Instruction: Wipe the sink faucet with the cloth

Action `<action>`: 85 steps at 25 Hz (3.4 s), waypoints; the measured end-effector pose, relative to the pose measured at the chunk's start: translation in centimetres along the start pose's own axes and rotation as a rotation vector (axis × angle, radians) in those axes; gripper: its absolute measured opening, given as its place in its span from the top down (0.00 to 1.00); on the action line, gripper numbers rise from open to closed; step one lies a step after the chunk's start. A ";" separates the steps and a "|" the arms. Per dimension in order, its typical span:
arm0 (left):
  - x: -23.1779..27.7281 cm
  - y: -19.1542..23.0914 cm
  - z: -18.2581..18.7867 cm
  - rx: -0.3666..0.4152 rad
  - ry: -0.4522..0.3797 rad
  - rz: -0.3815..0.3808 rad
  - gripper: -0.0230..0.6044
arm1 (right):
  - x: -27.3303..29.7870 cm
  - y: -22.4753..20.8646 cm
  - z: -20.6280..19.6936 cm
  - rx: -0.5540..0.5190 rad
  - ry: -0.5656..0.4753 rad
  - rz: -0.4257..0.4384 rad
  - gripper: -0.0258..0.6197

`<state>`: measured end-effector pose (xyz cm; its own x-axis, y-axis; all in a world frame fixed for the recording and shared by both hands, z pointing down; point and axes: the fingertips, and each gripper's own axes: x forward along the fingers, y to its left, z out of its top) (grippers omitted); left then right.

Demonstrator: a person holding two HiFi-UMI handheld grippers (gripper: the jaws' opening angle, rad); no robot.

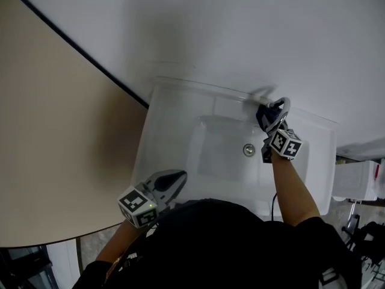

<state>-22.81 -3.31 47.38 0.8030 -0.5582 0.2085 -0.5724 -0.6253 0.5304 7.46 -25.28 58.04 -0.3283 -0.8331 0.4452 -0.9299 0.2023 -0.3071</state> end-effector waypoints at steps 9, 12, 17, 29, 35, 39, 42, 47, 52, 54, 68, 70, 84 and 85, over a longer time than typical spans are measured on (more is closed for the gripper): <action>0.5 0.3 -0.4 -0.024 0.039 0.018 0.98 | 2.0 -1.3 -2.1 0.040 0.041 -0.034 0.77; 0.7 0.6 -0.4 -0.014 0.045 0.014 0.98 | 2.6 -1.8 -3.0 0.016 0.069 -0.061 0.77; 0.8 0.7 -1.1 -0.018 0.045 0.013 0.98 | 3.8 -3.1 -4.6 -0.014 0.141 -0.132 0.77; -2.3 1.9 -3.0 -0.119 -0.043 -0.009 0.98 | -1.0 7.0 -14.9 -0.190 0.514 0.161 0.77; -3.8 2.7 -0.9 -0.109 -0.136 -0.040 0.98 | -2.8 19.4 -12.2 -0.882 0.618 0.456 0.77; -4.3 2.9 -1.0 -0.078 -0.142 -0.045 0.98 | -0.1 22.8 -4.2 -1.332 0.688 0.475 0.77; -4.7 2.6 -1.7 -0.044 -0.148 -0.048 0.98 | 2.3 19.3 -0.6 -1.559 0.948 0.359 0.77; -2.6 4.9 -1.8 -0.058 -0.137 -0.051 0.98 | 6.1 6.0 -0.1 -1.774 1.485 0.173 0.77; -3.2 5.4 -1.0 -0.097 -0.125 -0.015 0.98 | 5.8 0.5 -1.4 -1.787 1.724 0.128 0.77; -3.8 5.6 -1.3 -0.085 -0.141 -0.012 0.98 | 5.2 0.3 -1.8 -1.750 1.749 0.089 0.77; -3.8 7.2 -1.6 -0.063 -0.120 0.009 0.98 | 5.9 -2.7 -8.1 -1.981 1.814 0.042 0.76; -3.9 7.2 -1.6 -0.060 -0.123 0.004 0.98 | 6.1 -3.0 -8.5 -1.996 1.815 0.031 0.75; -0.3 3.5 1.5 -0.009 -0.066 -0.069 0.98 | -3.9 18.5 10.7 -1.063 0.559 0.347 0.76; 0.4 2.9 1.7 -0.007 -0.058 -0.071 0.98 | -5.9 17.4 13.3 -0.966 0.462 0.322 0.76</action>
<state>-24.42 -6.26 47.55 0.8305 -0.5435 0.1221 -0.5131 -0.6609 0.5477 -4.61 -23.70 38.93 -0.4208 -0.4391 0.7938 -0.4627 0.8566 0.2286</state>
